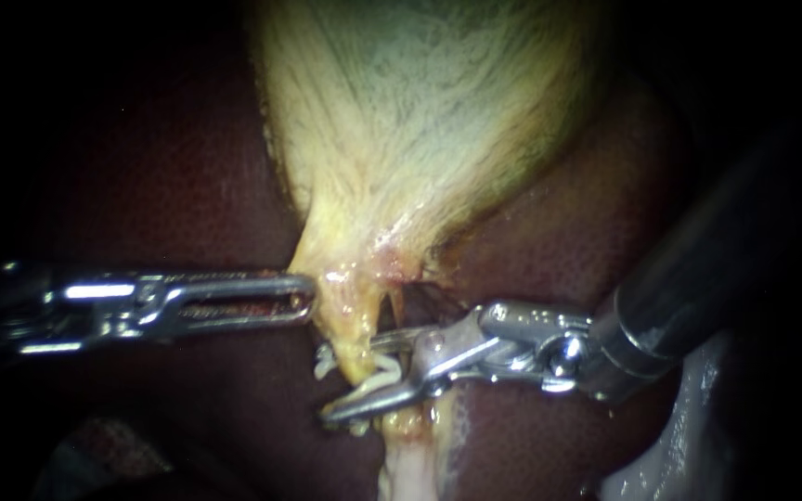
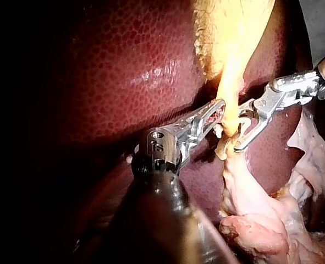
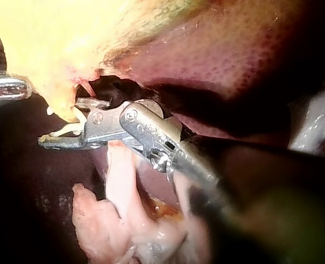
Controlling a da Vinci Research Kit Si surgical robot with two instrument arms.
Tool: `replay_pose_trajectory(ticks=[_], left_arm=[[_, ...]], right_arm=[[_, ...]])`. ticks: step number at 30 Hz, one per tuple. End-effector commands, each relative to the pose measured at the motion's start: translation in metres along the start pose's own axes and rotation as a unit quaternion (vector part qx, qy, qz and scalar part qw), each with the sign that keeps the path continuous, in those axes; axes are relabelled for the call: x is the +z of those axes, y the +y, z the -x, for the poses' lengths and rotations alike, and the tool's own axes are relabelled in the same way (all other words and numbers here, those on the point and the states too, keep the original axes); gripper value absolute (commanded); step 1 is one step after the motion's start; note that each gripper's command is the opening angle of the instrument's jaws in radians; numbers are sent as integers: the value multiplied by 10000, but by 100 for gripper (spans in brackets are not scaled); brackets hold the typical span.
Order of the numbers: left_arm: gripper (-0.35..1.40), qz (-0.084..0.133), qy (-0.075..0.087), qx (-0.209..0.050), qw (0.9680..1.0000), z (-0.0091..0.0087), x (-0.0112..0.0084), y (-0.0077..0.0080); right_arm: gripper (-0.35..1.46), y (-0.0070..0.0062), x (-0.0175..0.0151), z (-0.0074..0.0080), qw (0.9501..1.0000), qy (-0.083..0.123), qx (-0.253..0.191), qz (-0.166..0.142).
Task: Clipping third clip left tube
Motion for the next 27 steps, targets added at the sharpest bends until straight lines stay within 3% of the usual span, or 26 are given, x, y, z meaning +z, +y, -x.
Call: replay_pose_trajectory(ticks=[1, 19, 27], left_arm=[[-35, -11, 6, 2, 10000, 0, 0, 0], [-35, -10, 5, 3, 10000, -1, 1, 0], [-35, -10, 5, 3, 10000, -1, 1, 0]], right_arm=[[37, 0, 0, -1, 10000, 0, 2, -2], [26, 0, -3, -5, 9999, 16, 108, 16], [-35, -1, -9, -2, 9999, -4, 162, 6]])
